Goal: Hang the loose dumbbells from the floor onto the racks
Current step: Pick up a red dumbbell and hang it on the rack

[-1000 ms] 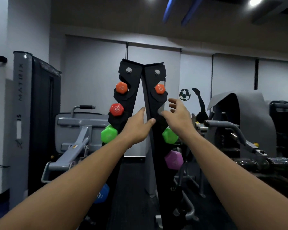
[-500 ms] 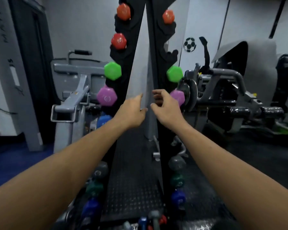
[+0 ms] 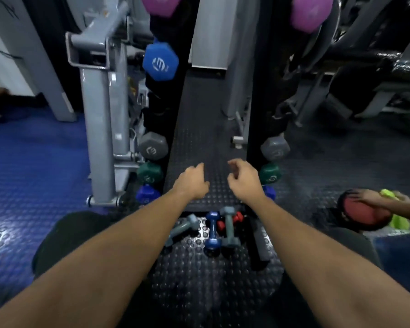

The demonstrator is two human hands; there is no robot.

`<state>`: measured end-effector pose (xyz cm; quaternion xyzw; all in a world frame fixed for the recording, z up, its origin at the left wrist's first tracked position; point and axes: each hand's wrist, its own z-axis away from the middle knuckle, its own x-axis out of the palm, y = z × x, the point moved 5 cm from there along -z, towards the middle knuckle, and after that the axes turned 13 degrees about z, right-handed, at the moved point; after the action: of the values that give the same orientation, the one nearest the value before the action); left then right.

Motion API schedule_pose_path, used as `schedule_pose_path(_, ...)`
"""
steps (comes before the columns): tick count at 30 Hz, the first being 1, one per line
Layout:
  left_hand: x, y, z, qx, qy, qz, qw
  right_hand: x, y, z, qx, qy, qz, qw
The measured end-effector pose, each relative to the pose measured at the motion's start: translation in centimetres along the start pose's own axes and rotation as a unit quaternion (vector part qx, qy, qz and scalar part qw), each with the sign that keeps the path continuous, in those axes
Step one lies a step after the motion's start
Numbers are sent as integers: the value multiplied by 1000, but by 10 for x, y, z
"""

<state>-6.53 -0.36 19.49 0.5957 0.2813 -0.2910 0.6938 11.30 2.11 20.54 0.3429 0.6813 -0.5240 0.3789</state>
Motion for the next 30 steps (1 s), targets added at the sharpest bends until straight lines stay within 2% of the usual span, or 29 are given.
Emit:
schedule_pose_path(8, 133, -81, -36, -110, -103, 8, 989, 119, 104, 21, 170, -123, -21, 977)
schedule_pose_path(15, 236, -119, -84, -135, -166, 14, 977, 211, 184, 5, 262, -183, -8, 948)
schedule_pose_path(22, 313, -140, -125, -145, -183, 88, 968, 303, 241, -6, 327, -276, -47, 903)
schedule_pose_path(25, 331, -151, -128, -154, -191, 99, 964, 334, 252, 0, 321, -323, -48, 889)
schedule_pose_path(30, 337, -160, -138, -180, -178, 133, 958, 355, 262, -6, 331, -300, -43, 894)
